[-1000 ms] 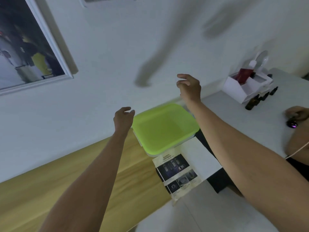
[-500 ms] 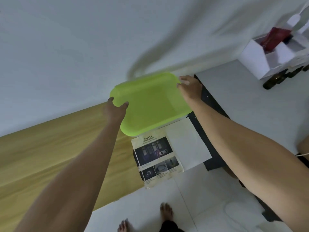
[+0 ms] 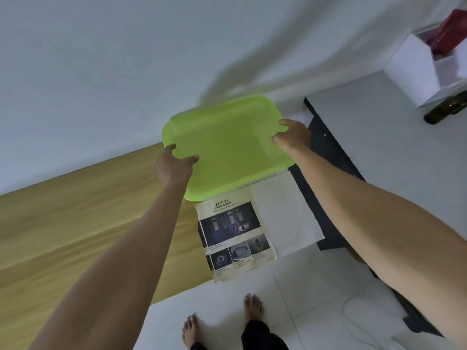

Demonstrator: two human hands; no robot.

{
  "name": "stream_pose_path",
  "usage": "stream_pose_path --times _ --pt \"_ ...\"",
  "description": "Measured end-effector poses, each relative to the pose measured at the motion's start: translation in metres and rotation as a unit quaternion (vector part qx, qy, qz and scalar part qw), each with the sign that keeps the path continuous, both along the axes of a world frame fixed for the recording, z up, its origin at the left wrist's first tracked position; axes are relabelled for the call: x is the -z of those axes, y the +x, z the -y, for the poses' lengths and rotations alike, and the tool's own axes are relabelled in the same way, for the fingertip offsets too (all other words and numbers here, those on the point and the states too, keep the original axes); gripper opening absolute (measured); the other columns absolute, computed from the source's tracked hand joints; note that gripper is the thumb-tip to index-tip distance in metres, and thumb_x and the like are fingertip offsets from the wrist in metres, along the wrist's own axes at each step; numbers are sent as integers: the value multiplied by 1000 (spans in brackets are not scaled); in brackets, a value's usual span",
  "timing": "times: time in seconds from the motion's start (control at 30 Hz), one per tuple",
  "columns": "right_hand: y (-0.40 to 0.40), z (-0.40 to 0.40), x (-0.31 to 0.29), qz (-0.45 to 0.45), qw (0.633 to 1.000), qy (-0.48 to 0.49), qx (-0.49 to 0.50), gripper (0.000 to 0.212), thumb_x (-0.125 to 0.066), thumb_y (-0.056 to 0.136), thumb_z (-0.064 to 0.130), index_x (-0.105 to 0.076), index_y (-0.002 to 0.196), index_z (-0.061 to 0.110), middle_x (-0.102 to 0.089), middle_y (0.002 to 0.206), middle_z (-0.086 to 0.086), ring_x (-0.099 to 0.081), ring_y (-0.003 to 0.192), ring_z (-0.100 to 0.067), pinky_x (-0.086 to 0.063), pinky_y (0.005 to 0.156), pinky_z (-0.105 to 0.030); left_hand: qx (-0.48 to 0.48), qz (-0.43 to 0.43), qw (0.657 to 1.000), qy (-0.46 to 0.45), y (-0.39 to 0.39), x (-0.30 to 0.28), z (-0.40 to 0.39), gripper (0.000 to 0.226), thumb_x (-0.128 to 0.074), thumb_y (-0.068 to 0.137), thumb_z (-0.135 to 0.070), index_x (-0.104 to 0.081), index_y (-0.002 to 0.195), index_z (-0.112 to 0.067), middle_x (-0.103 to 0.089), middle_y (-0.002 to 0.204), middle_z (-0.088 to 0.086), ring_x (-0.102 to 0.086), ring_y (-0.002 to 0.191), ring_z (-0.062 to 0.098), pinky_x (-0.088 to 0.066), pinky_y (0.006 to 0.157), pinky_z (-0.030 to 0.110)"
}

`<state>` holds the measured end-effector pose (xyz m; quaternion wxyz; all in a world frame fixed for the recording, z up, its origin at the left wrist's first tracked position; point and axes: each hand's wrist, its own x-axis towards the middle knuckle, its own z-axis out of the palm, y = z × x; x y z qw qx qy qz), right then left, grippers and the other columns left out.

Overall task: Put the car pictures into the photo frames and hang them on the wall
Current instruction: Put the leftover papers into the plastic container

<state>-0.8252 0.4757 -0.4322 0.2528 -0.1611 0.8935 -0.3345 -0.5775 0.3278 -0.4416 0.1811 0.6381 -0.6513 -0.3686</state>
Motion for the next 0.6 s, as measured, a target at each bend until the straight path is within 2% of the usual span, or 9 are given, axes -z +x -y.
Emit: stream_pose_path --times 0.13,0.2,0.3,0.37,0.53,0.6 --pt "-2 -3 -4 1 1000 16 16 64 -78 81 30 -53 140 37 -40 149 -6 -32 140 -32 -31 111 -50 8 11 1000 -5 1 4 -5 86 -88 66 -47 -52 143 -33 -48 145 7 -44 136 31 -39 109 51" --pt "-1 -5 -7 -1 1000 -6 15 65 -78 79 29 -54 139 37 -39 146 -7 -40 135 -31 -37 108 -46 10 -10 1000 -11 3 4 -7 87 -88 66 -47 -52 144 -32 -45 146 7 -40 137 31 -35 112 49" --pt "3 -8 -16 1 999 -43 4 67 -77 79 26 -53 141 34 -37 137 -7 -55 106 -22 -42 86 -28 21 -39 999 -19 8 0 -9 91 -88 66 -48 -50 147 -28 -42 147 9 -34 140 31 -29 114 42" --pt "11 -7 -26 -3 998 -63 -3 67 -77 79 26 -53 141 33 -35 135 -5 -54 96 -19 -41 82 -26 20 -48 998 -23 15 -8 -9 93 -88 67 -48 -48 148 -27 -41 149 9 -31 141 31 -28 114 40" --pt "49 7 -52 -9 995 -94 -22 68 -76 80 26 -52 143 37 -37 139 -4 -53 101 -17 -41 86 -26 9 -57 997 -47 53 -27 3 94 -88 66 -50 -47 148 -27 -42 149 11 -30 143 31 -26 115 40" --pt "73 15 -59 -11 994 -103 -31 70 -76 78 27 -53 143 38 -42 146 -4 -56 117 -19 -43 92 -27 2 -63 997 -55 79 -32 10 94 -88 66 -50 -48 148 -26 -42 150 11 -29 144 30 -25 116 39"
